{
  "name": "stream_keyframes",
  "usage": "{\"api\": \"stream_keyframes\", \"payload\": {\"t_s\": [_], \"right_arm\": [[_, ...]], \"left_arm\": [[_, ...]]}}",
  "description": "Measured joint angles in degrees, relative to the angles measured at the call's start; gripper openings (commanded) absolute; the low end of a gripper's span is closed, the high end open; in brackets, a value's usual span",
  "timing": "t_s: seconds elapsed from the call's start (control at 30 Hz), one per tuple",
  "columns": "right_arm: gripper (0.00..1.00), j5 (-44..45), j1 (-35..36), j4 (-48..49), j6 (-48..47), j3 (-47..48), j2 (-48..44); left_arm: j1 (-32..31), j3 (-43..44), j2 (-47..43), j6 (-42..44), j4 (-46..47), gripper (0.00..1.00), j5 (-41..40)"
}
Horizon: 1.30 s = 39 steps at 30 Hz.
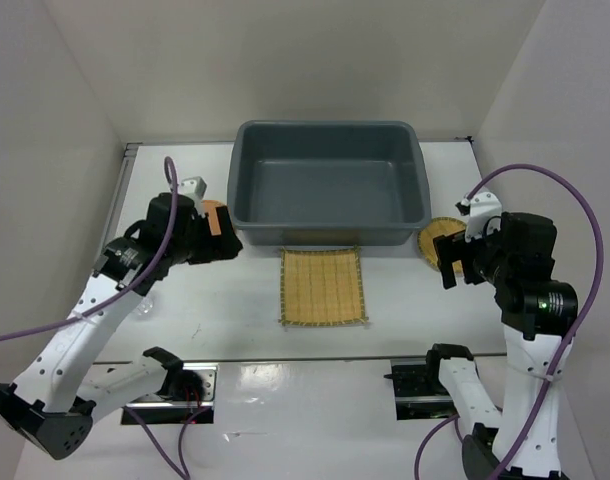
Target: Place the mixed dishes into the plastic bin
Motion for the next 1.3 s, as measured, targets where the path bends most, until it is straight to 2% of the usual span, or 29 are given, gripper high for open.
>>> {"api": "stream_keyframes", "payload": {"t_s": [0.1, 0.23, 0.27, 0.3, 0.37, 0.4, 0.43, 0.6, 0.67, 0.77, 0.83, 0.93, 1.13, 1.3], "right_arm": [[0.99, -0.9, 0.0, -0.57, -0.76, -0.52, -0.37], [0.99, -7.85, 0.0, -0.37, -5.49, -0.52, -2.99], [0.82, -10.27, 0.0, 0.13, -6.58, -0.63, -3.91], [0.47, -12.57, 0.0, 1.25, -7.93, -1.01, -4.83], [0.21, -17.79, 0.0, 3.78, -9.92, -1.86, -6.95], [0.05, -20.28, 0.0, 5.77, -10.58, -2.56, -7.41], [0.02, -22.36, 0.0, 7.54, -11.56, -3.41, -7.45], [0.0, -28.28, 0.83, 12.31, -17.86, -7.89, 1.49], [0.0, -27.47, 4.76, 13.55, -20.09, -9.29, 6.12], [0.0, -21.29, 17.03, 16.11, -21.9, -12.96, 12.2], [0.0, -15.54, 27.76, 17.31, -21.97, -16.0, 14.01], [0.0, -11.02, 36.72, 19.3, -21.24, -19.45, 14.45], [0.0, -5.77, 38.62, 22.38, -19.21, -24.44, 14.25], [0.0, -0.33, 42.16, 23.17, -21.92, -29.07, 14.49]], "left_arm": [[-3.15, -6.23, -0.04, -3.3, 2.84, 1.0, 4.52], [-6.05, -12.61, 1.25, -6.12, 4.22, 1.0, 8.04], [-6.12, -13.68, 1.6, -6.47, 4.5, 1.0, 8.61], [-6.25, -14.58, 1.9, -7.15, 4.98, 1.0, 9.16], [-6.29, -15.96, 2.34, -7.65, 6.23, 1.0, 9.84], [-6.34, -16.68, 2.36, -8.2, 7.17, 1.0, 10.27], [-6.4, -17.38, 2.38, -8.74, 8.09, 1.0, 10.75], [-6.45, -18.84, 5.9, -9.22, 11.61, 1.0, 14.01], [-6.45, -20.37, 7.32, -9.44, 14.19, 1.0, 15.3], [-6.47, -24.61, 7.54, -10.69, 18.49, 1.0, 18.1], [-6.47, -27.43, 7.58, -11.89, 21.53, 1.0, 20.02], [-6.47, -30.93, 8.48, -13.97, 26.91, 1.0, 22.53], [-6.47, -35.8, 12.28, -18.73, 38.14, 1.0, 25.35], [-6.84, -37.53, 17.29, -22.49, 45.13, 1.0, 25.49]]}}
